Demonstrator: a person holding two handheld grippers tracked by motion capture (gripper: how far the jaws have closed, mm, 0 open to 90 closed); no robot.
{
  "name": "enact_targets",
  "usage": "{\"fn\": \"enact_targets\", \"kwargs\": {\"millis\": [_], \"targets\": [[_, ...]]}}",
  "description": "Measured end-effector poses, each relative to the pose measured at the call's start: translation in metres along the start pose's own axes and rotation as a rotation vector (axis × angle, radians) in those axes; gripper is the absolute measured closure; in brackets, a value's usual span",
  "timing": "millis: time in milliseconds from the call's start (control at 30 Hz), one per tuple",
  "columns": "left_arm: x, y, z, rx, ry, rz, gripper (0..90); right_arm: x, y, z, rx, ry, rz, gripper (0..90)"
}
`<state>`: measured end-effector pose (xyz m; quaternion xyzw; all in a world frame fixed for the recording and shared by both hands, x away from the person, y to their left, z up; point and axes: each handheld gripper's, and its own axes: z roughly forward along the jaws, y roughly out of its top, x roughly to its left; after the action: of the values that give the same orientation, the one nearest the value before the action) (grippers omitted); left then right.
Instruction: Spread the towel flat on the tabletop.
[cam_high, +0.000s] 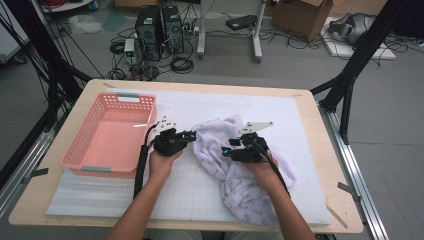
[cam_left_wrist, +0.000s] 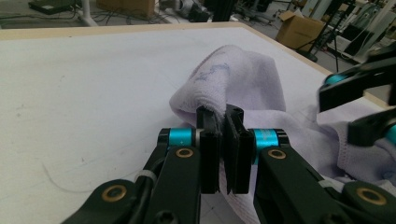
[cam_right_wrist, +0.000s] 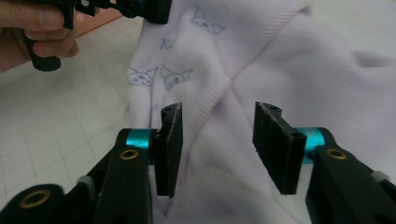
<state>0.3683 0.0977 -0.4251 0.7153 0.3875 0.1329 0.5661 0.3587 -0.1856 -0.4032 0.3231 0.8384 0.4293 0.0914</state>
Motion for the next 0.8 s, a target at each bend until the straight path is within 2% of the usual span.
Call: {"fn": "enact_targets", "kwargs": {"millis": [67,133,167,233,267,367,467,567,667,800], "targets": [[0.000,0.000,0.000,0.001,-0.001,-0.002,85.2,0.001,0.003,0.014,0.026,0.022,0.009,53.7],[0.001,0.000,0.000,-0.001,-0.003,-0.001,85.1,0.003,0.004,0.023,0.057,0.034,-0.007,75.9],[0.001,0.000,0.000,0.000,-0.002,0.002,85.1,0.004,0.004,0.024,0.056,0.025,-0.024,84.1],[0.001,0.000,0.000,-0.001,-0.009,-0.002,83.7,0.003,0.006,0.018,0.032,0.017,-0.035,85.4],[0.001,0.000,0.001,0.001,-0.017,-0.008,80.3,0.001,0.006,0.012,0.015,0.000,-0.033,85.5],[0.002,-0.002,0.004,0.016,-0.033,-0.059,58.6,-0.010,0.007,-0.011,-0.036,-0.058,-0.016,85.5],[0.001,-0.003,0.007,0.031,-0.030,-0.059,50.0,-0.025,0.006,-0.038,-0.070,-0.146,0.010,85.2],[-0.001,-0.004,0.009,0.031,-0.041,-0.066,49.7,-0.039,0.002,-0.061,-0.071,-0.201,0.046,84.7],[-0.005,-0.006,0.014,0.041,-0.066,-0.062,52.5,-0.048,-0.003,-0.079,-0.074,-0.268,0.043,84.7],[-0.012,-0.011,0.024,0.077,-0.109,-0.043,63.7,-0.059,-0.012,-0.094,-0.037,-0.363,0.059,84.8]]}}
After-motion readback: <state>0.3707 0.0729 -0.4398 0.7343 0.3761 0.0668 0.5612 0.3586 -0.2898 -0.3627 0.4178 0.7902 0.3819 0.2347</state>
